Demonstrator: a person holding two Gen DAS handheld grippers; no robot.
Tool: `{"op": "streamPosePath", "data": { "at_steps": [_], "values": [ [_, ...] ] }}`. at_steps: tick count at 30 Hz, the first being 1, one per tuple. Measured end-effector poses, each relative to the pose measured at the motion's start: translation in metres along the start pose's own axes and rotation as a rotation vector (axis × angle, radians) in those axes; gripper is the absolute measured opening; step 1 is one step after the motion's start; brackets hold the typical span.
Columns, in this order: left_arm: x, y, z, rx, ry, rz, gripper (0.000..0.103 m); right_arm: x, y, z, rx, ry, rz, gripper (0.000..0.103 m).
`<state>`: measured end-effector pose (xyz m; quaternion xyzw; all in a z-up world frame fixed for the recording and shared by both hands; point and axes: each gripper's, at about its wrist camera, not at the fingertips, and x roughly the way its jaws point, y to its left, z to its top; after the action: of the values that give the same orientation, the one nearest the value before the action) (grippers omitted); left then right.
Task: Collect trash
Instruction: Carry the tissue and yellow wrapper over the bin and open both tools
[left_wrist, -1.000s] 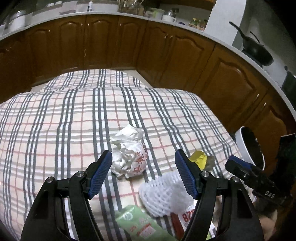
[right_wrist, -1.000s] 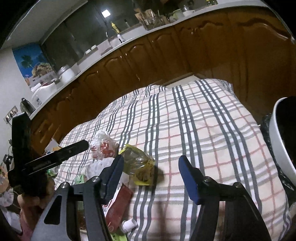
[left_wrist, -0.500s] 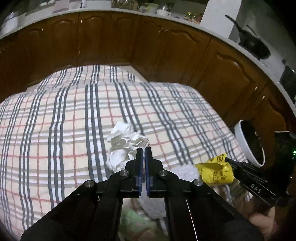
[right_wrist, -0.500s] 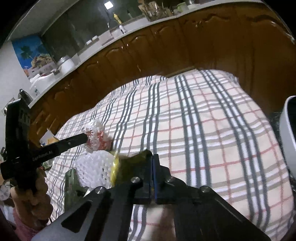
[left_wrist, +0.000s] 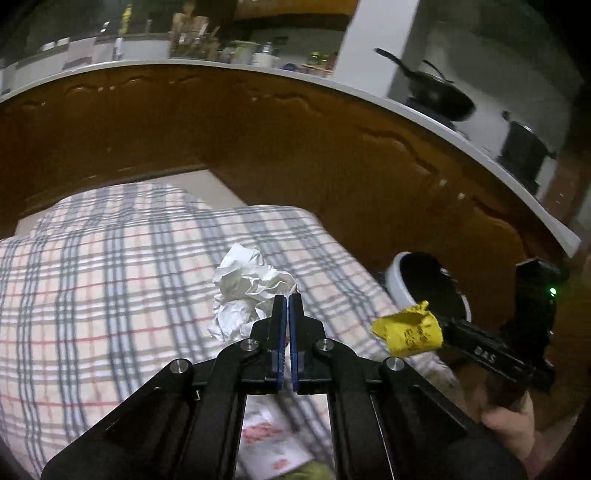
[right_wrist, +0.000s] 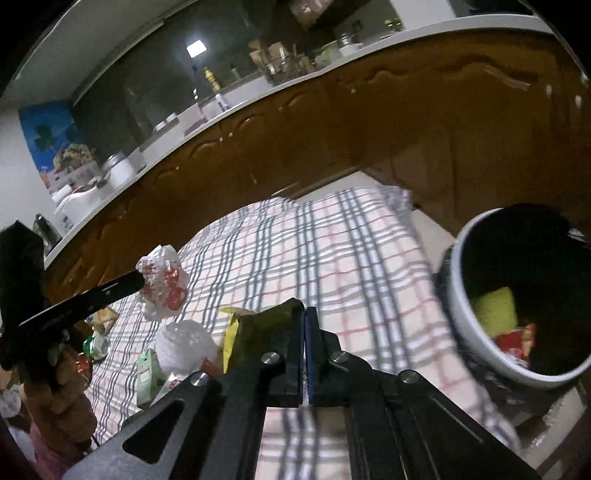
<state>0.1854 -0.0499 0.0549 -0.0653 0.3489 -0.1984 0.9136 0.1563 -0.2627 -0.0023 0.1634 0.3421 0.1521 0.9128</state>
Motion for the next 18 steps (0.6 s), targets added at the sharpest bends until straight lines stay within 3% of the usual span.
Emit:
{"op": "streamPosePath", "data": {
  "at_steps": [18],
  "values": [
    [0.036, -0.115, -0.002, 0.148, 0.061, -0.163, 0.001, -0.075, -0.099, -0.008, 0.152, -0.116, -0.155, 0.0]
  ]
}}
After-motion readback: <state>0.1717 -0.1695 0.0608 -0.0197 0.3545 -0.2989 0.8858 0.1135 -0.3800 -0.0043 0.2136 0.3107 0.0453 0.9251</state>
